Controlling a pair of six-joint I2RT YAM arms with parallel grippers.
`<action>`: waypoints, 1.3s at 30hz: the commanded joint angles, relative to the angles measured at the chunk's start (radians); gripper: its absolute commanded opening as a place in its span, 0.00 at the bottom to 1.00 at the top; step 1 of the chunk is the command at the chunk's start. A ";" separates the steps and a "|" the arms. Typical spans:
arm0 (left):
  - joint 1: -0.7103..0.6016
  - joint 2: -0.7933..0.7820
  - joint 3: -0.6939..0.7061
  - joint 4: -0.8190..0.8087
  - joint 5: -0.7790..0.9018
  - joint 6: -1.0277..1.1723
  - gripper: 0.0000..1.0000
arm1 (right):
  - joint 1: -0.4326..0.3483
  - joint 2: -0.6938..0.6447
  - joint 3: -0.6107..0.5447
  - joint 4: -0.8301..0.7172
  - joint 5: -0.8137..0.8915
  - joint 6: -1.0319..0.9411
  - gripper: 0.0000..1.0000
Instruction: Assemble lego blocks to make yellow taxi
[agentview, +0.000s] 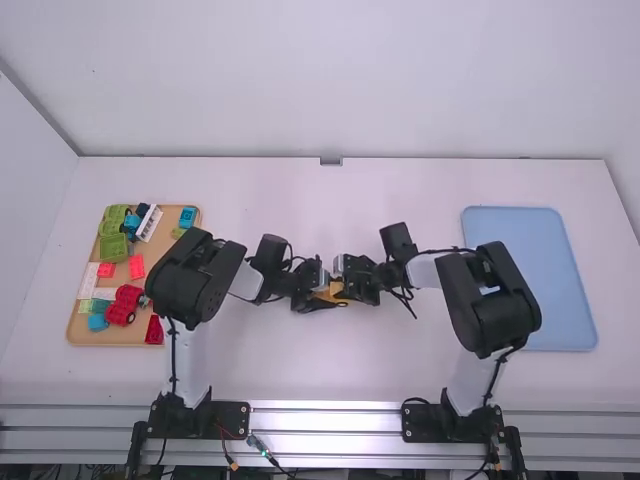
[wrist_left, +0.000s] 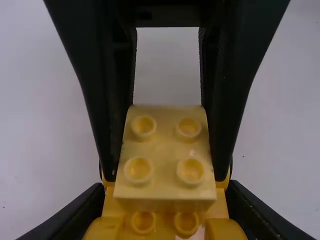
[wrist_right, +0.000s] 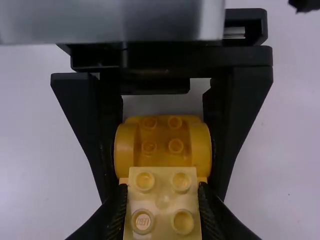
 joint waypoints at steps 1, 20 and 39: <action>-0.005 0.019 -0.007 -0.008 -0.046 -0.026 0.49 | -0.012 0.004 0.000 -0.023 0.057 0.006 0.00; -0.006 0.019 -0.003 -0.008 -0.056 -0.033 0.47 | -0.024 0.002 0.000 -0.044 0.042 -0.017 0.13; -0.007 0.019 0.000 -0.008 -0.056 -0.031 0.47 | -0.027 -0.121 0.001 -0.062 0.001 -0.028 0.73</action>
